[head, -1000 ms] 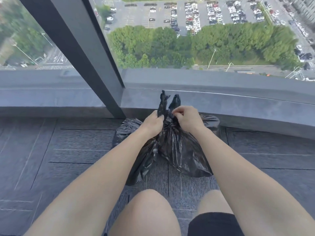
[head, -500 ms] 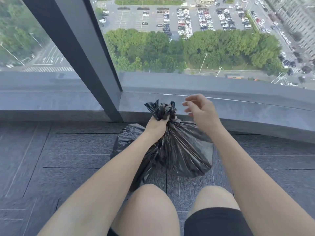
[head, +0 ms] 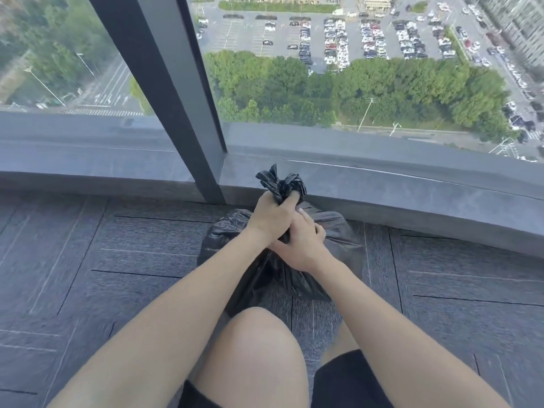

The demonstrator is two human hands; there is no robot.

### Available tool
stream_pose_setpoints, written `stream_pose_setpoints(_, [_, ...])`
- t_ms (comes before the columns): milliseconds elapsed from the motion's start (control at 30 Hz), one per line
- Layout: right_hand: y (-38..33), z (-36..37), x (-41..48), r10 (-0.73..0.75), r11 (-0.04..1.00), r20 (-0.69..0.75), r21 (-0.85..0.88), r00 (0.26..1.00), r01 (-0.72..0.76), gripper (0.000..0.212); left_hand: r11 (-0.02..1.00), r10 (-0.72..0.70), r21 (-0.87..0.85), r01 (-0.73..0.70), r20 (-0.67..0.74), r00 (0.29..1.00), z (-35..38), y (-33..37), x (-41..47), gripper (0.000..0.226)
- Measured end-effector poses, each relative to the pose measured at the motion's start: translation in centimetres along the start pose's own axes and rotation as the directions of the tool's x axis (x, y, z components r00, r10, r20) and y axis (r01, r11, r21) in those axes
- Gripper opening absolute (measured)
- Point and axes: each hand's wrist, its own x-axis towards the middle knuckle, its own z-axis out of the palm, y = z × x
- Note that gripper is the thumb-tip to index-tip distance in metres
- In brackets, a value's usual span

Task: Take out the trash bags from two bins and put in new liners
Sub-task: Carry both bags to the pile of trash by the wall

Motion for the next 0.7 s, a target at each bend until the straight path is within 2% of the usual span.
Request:
stream_pose_setpoints(67, [-0.7, 0.3, 0.1, -0.042, 0.996, -0.069, -0.076, 0.997, 0.036, 0.068, 0.987, 0.082, 0.131, -0.09, 0.069, 0.994, -0.5, 0.1, -0.2, 0.039])
stream_pose_setpoints(133, [-1.9, 0.5, 0.2, -0.151, 0.981, -0.15, -0.147, 0.977, 0.129, 0.049, 0.898, 0.227, 0.365, -0.247, 0.099, 0.969, -1.0, 0.6, -0.4, 0.039])
stream_pose_setpoints(200, [-3.2, 0.6, 0.3, -0.181, 0.983, -0.266, -0.063, 0.947, 0.17, 0.029, 0.801, 0.327, 0.499, -0.33, 0.096, 0.94, -1.7, 2.3, -1.0, 0.04])
stream_pose_setpoints(267, [-5.1, -0.8, -0.3, -0.134, 0.971, -0.269, 0.157, 0.954, 0.18, 0.021, 0.833, 0.331, 0.427, -0.35, 0.123, 0.936, -2.6, 4.6, -2.1, 0.041])
stream_pose_setpoints(300, [-6.3, -2.1, -0.9, -0.06, 0.949, -0.254, 0.286, 0.965, 0.134, 0.019, 0.865, 0.31, 0.37, -0.338, 0.135, 0.941, -3.3, 5.9, -2.7, 0.04])
stream_pose_setpoints(367, [-8.5, -4.6, -2.4, 0.086, 0.86, -0.12, 0.51, 0.989, -0.013, 0.019, 0.909, 0.219, 0.322, -0.264, 0.171, 0.961, -4.8, 8.5, -4.3, 0.034])
stream_pose_setpoints(400, [-10.2, -6.2, -3.5, 0.077, 0.821, -0.12, 0.571, 0.99, 0.006, 0.018, 0.924, 0.184, 0.3, -0.237, 0.193, 0.964, -5.9, 10.2, -5.2, 0.029])
stream_pose_setpoints(467, [-13.5, -9.9, -5.6, 0.016, 0.791, -0.172, 0.605, 0.985, 0.093, 0.017, 0.958, 0.15, 0.209, -0.195, 0.214, 0.965, -8.4, 14.4, -7.5, 0.033])
stream_pose_setpoints(567, [-19.3, -16.0, -8.4, -0.043, 0.819, -0.167, 0.558, 0.985, 0.13, 0.032, 0.983, 0.124, 0.11, -0.15, 0.212, 0.969, -12.5, 21.0, -11.3, 0.046])
stream_pose_setpoints(667, [-27.4, -22.4, -11.6, -0.17, 0.803, -0.127, 0.558, 0.977, 0.212, 0.039, 0.989, 0.072, 0.12, -0.091, 0.16, 0.984, -17.3, 28.7, -15.8, 0.055])
stream_pose_setpoints(700, [-30.0, -24.1, -12.7, -0.204, 0.814, -0.097, 0.536, 0.974, 0.223, 0.041, 0.987, 0.06, 0.141, -0.078, 0.127, 0.99, -19.0, 31.3, -17.4, 0.05])
